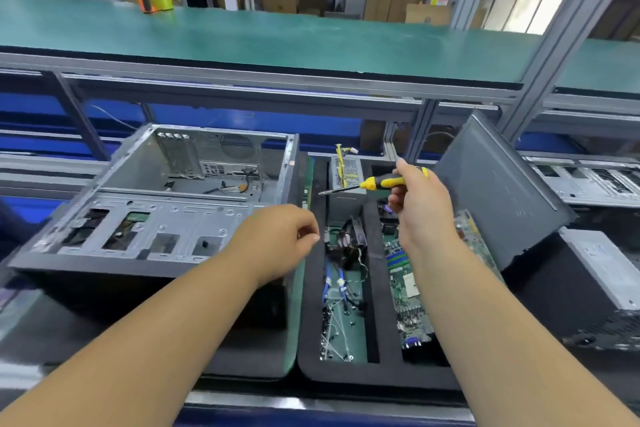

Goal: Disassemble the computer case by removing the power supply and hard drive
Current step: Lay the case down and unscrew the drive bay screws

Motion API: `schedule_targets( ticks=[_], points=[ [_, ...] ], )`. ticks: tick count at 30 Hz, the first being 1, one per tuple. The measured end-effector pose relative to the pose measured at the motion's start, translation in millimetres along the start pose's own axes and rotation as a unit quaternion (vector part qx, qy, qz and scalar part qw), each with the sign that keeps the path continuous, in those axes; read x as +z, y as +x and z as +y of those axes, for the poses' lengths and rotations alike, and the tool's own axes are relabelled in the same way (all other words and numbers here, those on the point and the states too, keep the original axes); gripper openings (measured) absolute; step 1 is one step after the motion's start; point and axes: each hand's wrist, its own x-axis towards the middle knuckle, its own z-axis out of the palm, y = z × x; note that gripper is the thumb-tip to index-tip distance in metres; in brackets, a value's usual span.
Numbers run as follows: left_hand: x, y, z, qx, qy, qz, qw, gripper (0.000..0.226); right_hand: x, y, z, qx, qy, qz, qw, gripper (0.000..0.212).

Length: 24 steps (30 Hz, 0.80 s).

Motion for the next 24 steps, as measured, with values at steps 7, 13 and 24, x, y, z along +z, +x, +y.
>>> schedule_targets(
  ticks=[7,13,24],
  points=[
    [-57,-38,-82,-0.086,-0.067,0.092,0.990,0.007,91,-31,7,-0.005,0.004,-0.070,0.998,0.020],
    [-91,-72,-159,-0.140,-0.106,0.133,0.976,0.011,164,-60,25,-0.005,-0.046,-0.110,0.993,0.023],
    [-118,-108,-270,-0.161,-0.100,0.139,0.972,0.020,268,-92,58,-0.026,-0.101,-0.133,0.986,0.026]
  ],
)
